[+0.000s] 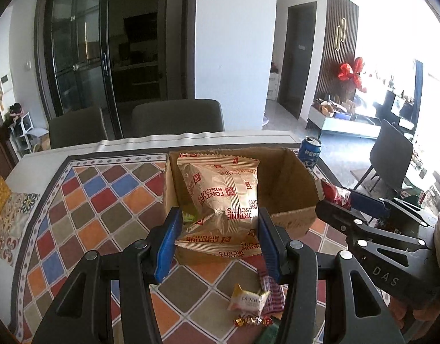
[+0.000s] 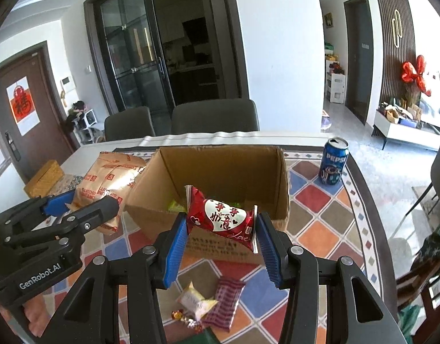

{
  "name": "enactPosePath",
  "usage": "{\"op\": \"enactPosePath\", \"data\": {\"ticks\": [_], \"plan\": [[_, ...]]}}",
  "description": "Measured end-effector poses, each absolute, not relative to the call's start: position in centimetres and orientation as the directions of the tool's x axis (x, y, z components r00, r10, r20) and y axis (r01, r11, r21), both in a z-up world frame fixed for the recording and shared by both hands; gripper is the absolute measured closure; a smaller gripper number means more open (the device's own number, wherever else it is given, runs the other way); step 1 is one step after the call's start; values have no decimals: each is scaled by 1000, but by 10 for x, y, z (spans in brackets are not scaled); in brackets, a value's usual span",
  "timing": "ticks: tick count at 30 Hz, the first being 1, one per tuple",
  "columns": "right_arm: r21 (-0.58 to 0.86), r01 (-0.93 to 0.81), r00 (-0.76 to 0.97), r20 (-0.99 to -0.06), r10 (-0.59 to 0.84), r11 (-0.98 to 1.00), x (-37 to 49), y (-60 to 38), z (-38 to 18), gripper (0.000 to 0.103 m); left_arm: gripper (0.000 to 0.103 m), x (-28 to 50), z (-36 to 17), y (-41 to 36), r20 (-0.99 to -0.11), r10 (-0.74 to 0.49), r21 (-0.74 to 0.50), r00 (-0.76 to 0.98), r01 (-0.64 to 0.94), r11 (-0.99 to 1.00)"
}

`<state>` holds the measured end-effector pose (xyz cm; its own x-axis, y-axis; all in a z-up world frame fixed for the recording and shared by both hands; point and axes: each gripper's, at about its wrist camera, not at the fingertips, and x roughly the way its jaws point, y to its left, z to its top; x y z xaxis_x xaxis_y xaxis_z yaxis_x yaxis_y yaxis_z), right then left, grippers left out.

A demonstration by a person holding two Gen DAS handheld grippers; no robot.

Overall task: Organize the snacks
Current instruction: 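Carry both snacks into the box and open both grippers, then withdraw both tools back toward the remaining snacks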

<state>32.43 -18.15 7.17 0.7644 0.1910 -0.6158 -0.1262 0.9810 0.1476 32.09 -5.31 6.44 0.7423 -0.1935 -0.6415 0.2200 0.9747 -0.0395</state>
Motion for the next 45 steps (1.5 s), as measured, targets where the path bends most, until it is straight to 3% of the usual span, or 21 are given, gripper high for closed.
{"op": "enactPosePath", "data": {"ticks": [26, 29, 30, 31, 45], "plan": [[97, -135, 747, -644, 165, 986, 404, -176, 61, 54, 52, 408, 39, -54, -703, -170, -43, 691, 198, 979], [93, -131, 749, -643, 160, 987, 410, -175, 60, 48, 41, 414, 35, -53, -716, -140, -23, 684, 178, 984], [80, -115, 749, -648, 139, 990, 411, -175, 60, 39, 41, 413, 34, -52, -716, -135, -23, 685, 170, 985], [71, -102, 749, -651, 124, 992, 412, -174, 59, 37, 41, 411, 34, -50, -717, -134, -26, 684, 166, 986], [47, -119, 761, -637, 121, 992, 357, -173, 63, 37, 36, 344, 43, -46, -678, -166, -9, 716, 217, 976]]}}
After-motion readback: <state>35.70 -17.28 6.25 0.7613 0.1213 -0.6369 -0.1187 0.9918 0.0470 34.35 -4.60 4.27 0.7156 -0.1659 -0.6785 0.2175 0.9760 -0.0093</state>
